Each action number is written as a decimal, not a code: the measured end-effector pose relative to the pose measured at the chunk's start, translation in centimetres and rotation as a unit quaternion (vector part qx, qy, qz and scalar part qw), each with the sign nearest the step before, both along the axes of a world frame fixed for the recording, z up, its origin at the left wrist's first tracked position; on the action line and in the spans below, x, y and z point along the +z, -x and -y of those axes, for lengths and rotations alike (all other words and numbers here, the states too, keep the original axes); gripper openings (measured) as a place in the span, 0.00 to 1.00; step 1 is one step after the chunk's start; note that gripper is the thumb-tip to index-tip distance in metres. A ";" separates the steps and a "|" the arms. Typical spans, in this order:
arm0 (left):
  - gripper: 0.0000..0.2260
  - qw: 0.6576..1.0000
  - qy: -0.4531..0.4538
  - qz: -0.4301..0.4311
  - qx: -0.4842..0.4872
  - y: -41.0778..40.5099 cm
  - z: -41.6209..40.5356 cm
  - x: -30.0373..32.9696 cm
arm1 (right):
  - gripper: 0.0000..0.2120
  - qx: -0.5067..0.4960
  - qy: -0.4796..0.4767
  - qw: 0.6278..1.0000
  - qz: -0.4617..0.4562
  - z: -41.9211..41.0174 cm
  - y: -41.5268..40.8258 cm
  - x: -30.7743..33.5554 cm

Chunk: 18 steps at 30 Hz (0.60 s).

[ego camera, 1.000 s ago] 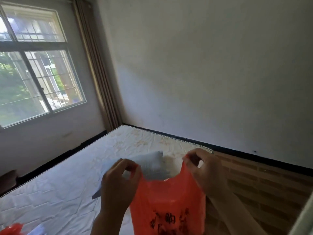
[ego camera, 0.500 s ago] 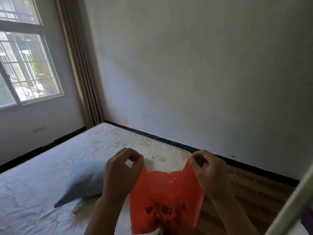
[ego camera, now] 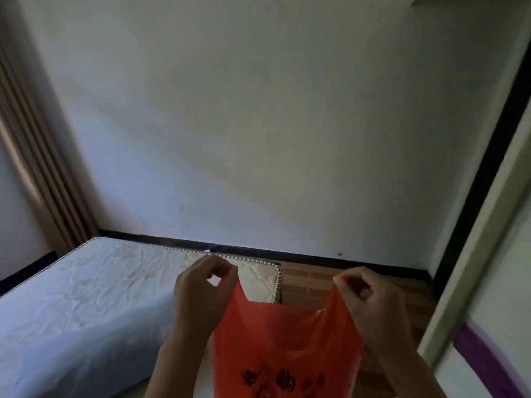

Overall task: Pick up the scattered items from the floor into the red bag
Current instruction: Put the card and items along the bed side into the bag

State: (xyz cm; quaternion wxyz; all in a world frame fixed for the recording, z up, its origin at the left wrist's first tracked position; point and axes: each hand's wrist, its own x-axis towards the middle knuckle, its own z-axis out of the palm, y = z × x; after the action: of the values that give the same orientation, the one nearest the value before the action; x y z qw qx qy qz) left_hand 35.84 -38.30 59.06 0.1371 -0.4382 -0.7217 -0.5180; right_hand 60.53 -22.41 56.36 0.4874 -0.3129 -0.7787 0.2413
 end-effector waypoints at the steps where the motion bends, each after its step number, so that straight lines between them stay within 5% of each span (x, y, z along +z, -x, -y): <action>1: 0.12 1.000 -0.007 0.005 -0.012 0.7 -0.9 0.1 | 0.05 -0.015 -0.003 1.000 0.000 -0.3 0.4 0.3; 11: 0.11 0.990 -0.025 0.004 -0.138 7.6 -9.2 1.0 | 0.03 -0.123 -0.036 0.992 0.015 -3.3 4.9 3.9; 18: 0.13 0.978 -0.020 0.085 -0.192 9.7 -13.6 -2.7 | 0.07 -0.195 -0.029 0.979 0.043 -4.1 6.0 4.6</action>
State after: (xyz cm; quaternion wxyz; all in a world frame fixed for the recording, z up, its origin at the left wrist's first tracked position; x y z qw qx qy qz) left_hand 26.18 -24.72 56.32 -0.0179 -0.5199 -0.6228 -0.5843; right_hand 54.54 -18.28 60.92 0.5001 -0.4548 -0.7294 0.1052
